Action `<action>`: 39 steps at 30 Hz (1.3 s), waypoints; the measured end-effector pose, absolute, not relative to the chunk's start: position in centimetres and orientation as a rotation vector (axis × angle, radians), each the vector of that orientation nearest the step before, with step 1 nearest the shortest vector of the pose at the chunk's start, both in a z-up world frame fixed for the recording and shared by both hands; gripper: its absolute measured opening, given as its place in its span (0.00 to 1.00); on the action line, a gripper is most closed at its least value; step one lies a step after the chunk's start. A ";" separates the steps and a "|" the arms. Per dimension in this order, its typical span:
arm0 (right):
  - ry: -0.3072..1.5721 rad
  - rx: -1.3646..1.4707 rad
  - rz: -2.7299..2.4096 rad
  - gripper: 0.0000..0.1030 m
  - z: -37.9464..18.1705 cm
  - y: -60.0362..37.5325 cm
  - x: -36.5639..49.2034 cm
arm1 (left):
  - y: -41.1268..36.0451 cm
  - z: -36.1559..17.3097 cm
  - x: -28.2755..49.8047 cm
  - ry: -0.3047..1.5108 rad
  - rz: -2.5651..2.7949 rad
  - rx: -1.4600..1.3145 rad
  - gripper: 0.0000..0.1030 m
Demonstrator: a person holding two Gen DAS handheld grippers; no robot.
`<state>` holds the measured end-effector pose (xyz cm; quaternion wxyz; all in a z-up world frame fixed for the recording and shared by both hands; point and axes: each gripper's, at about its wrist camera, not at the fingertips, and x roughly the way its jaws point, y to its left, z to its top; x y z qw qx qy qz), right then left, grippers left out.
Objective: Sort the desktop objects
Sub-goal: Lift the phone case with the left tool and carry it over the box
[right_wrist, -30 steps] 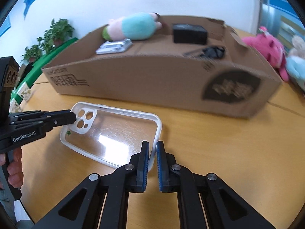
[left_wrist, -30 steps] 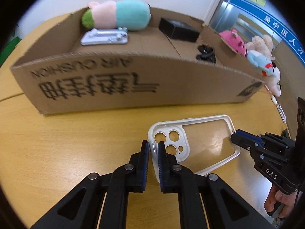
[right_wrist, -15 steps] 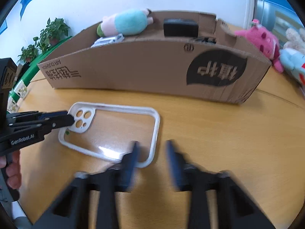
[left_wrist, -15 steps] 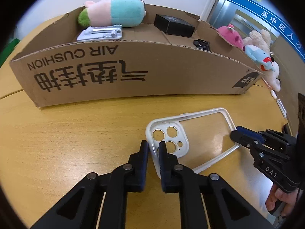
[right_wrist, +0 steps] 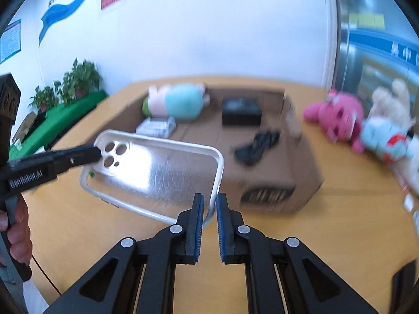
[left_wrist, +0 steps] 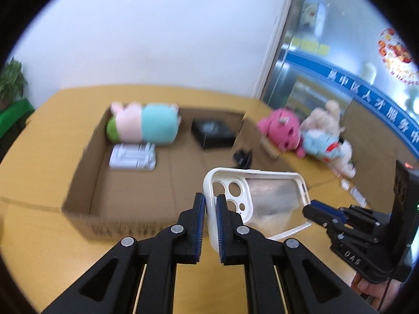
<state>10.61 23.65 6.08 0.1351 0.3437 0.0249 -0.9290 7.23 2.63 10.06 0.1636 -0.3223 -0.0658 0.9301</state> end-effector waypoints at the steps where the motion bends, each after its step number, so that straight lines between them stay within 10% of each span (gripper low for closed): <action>1: 0.093 0.968 -2.711 0.09 7.2 23.7 10.3 | 2.9 11.4 6.8 -0.173 2.655 -0.872 0.07; 14: 0.142 0.813 -2.719 0.09 14.8 21.3 3.6 | -0.1 16.3 1.5 -0.112 2.759 -0.819 0.07; 39: 0.077 1.367 -2.252 0.08 -0.9 9.1 -6.8 | -3.7 1.0 -7.8 0.120 2.580 -1.625 0.06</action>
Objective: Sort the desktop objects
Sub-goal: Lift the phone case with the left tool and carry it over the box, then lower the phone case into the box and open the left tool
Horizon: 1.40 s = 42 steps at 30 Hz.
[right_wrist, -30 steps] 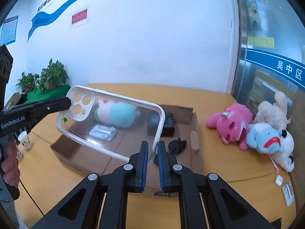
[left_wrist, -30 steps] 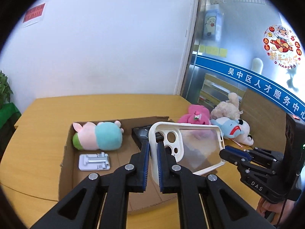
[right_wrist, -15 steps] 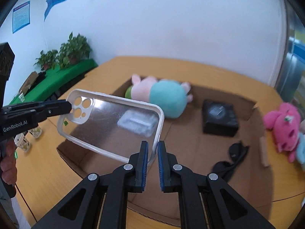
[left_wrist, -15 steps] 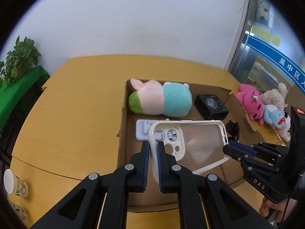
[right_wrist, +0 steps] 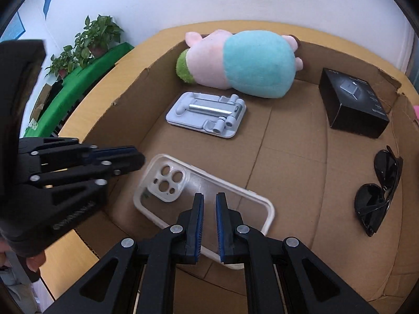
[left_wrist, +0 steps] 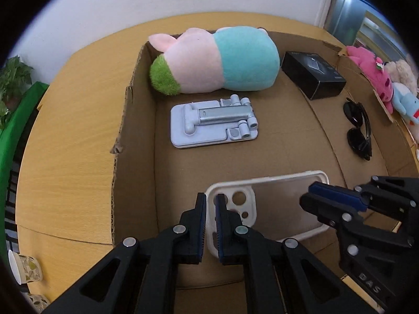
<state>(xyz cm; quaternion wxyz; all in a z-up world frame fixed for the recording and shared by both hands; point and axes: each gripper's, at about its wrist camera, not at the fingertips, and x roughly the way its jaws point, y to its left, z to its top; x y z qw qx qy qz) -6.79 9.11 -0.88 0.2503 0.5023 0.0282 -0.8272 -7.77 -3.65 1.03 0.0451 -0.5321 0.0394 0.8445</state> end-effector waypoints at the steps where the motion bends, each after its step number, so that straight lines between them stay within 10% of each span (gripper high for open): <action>1: 0.072 1.354 -2.250 0.08 -0.5 9.2 -6.6 | -3.9 1.2 -7.7 0.122 2.590 -1.623 0.07; 4: 0.077 1.290 -2.292 0.10 1.0 10.4 -5.7 | -5.1 1.6 -7.4 0.102 2.619 -1.626 0.07; 6: 0.038 1.282 -2.302 0.24 1.6 11.7 -5.7 | -5.8 2.0 -7.0 0.062 2.630 -1.613 0.07; 8: -0.014 1.287 -2.322 0.66 1.9 13.3 -6.0 | -5.7 2.3 -6.5 0.063 2.640 -1.595 0.07; 12: -0.092 1.290 -2.360 0.75 2.3 16.3 -5.9 | -4.8 3.8 -4.9 0.096 2.715 -1.476 0.20; 16: -0.071 1.209 -2.464 0.86 2.8 18.6 -3.3 | -3.7 6.1 -1.3 0.046 2.945 -1.173 0.81; 18: -0.036 1.160 -2.542 1.00 2.8 19.6 -1.7 | -3.1 6.2 0.0 0.002 3.028 -1.063 0.82; 42: 0.036 0.715 -2.848 1.00 -1.2 22.5 2.5 | 1.6 -0.3 2.0 0.047 3.105 -0.765 0.83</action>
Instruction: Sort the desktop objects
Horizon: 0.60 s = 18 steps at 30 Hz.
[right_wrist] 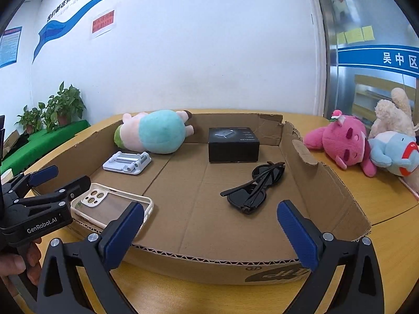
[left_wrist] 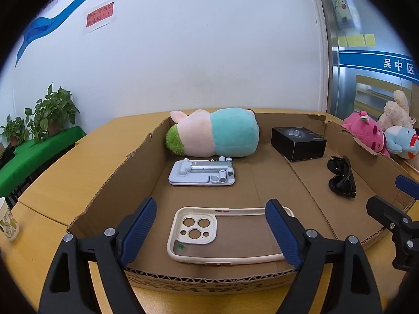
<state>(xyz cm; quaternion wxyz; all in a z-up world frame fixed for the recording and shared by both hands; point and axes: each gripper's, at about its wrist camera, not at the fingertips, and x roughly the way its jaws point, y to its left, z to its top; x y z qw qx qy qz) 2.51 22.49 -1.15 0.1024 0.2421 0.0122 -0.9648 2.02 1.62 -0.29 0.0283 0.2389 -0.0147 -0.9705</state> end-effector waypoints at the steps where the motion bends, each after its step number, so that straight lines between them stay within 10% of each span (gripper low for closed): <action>1: 0.038 0.717 -2.854 1.00 -1.2 22.4 2.4 | 1.6 -0.3 2.0 -0.045 -2.995 0.737 0.83; 18: 0.038 0.719 -2.859 1.00 -1.4 22.7 2.5 | 1.9 -0.5 2.1 -0.045 -3.002 0.746 0.88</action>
